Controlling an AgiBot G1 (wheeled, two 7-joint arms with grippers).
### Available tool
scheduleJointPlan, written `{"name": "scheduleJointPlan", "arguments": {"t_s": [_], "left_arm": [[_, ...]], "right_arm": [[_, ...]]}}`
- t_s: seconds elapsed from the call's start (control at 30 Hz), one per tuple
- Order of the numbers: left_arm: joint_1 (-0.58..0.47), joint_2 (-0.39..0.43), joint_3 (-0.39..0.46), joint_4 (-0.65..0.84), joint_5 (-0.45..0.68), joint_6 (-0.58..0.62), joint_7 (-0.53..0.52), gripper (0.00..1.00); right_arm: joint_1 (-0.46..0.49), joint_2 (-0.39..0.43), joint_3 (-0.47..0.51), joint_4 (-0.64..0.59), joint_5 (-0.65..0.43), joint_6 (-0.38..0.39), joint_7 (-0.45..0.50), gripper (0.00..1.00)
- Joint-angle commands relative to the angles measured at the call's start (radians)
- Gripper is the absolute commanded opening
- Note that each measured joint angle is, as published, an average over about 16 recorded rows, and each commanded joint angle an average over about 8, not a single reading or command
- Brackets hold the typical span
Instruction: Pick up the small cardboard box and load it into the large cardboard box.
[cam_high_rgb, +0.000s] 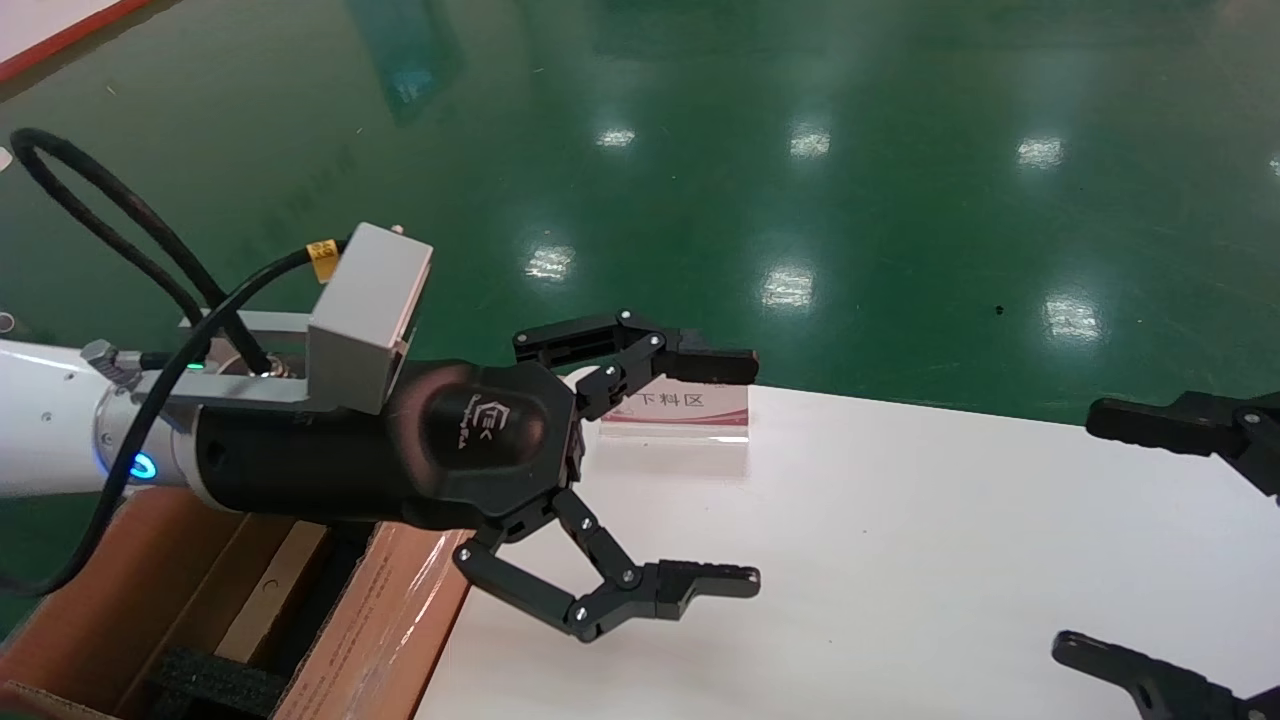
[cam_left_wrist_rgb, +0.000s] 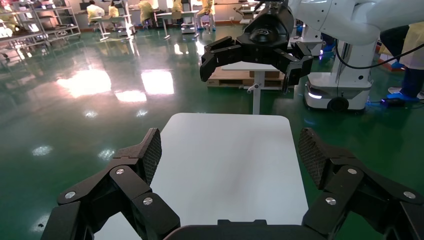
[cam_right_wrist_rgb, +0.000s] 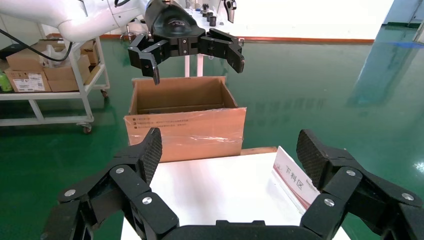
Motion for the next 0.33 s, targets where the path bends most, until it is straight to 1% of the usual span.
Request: {"name": "scheduleJointPlan", "arguments": {"t_s": [0.03, 0.33], "left_arm": [[-0.001, 0.000, 0.001, 0.000, 0.000, 0.000, 0.000, 1.00], [-0.005, 0.000, 0.007, 0.000, 0.001, -0.001, -0.001, 1.00]], "right_arm": [[0.000, 0.000, 0.000, 0.000, 0.000, 0.000, 0.000, 1.00], [0.000, 0.000, -0.001, 0.000, 0.000, 0.000, 0.000, 1.00]]}}
